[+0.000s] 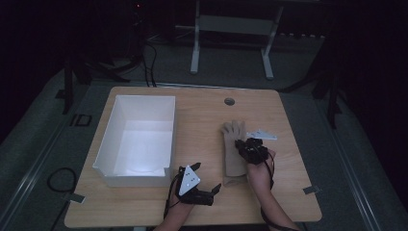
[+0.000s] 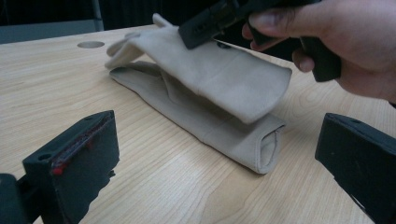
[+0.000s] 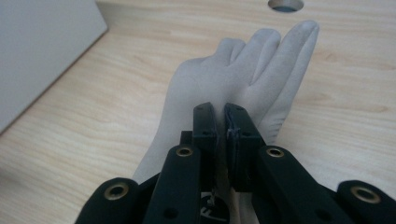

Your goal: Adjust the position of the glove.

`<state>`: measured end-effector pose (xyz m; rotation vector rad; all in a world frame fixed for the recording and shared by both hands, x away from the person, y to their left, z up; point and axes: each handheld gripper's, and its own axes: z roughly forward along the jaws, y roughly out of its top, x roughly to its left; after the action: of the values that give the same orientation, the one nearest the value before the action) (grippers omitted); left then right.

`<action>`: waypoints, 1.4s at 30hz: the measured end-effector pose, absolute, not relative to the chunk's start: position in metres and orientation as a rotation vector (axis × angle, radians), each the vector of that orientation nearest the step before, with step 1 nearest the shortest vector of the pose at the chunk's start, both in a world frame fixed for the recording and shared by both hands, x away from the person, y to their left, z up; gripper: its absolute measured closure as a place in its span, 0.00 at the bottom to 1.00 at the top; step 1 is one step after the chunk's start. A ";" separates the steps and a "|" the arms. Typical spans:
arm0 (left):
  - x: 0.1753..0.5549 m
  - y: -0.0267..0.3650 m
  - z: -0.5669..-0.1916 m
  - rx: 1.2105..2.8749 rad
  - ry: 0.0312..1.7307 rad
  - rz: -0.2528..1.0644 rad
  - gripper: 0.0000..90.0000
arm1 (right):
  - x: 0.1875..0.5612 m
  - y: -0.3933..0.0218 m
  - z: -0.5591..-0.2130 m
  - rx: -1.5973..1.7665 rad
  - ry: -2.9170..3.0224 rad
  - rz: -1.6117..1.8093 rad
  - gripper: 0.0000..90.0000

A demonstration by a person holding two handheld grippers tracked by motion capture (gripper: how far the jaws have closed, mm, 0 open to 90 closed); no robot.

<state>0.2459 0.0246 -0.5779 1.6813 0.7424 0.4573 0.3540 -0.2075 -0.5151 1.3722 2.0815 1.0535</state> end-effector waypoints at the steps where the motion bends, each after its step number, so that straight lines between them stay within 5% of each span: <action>1: 0.246 0.025 -0.578 1.681 0.743 0.457 0.00 | 0.354 -0.207 -0.517 1.366 2.086 1.046 0.93; 20: 0.246 0.024 -0.578 1.679 0.732 0.459 0.00 | 0.355 -0.207 -0.546 1.407 2.160 1.014 0.84; 26: 0.246 0.025 -0.578 1.670 0.733 0.450 0.00 | 0.355 -0.210 -0.539 1.376 2.178 1.048 0.62; 34: 0.248 0.024 -0.578 1.680 0.613 0.402 0.07 | 0.353 -0.224 -0.516 1.208 2.230 1.159 0.21; 38: 0.248 0.016 -0.576 1.769 0.497 0.382 0.06 | 0.354 -0.236 -0.512 1.107 2.270 1.226 0.18; 42: 0.255 0.011 -0.575 1.864 0.415 0.154 0.07 | 0.353 -0.251 -0.510 1.001 2.263 1.281 0.19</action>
<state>0.2546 0.0110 -0.5752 1.8636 0.4155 0.1540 0.3532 -0.2505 -0.5101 1.0008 2.2626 1.2809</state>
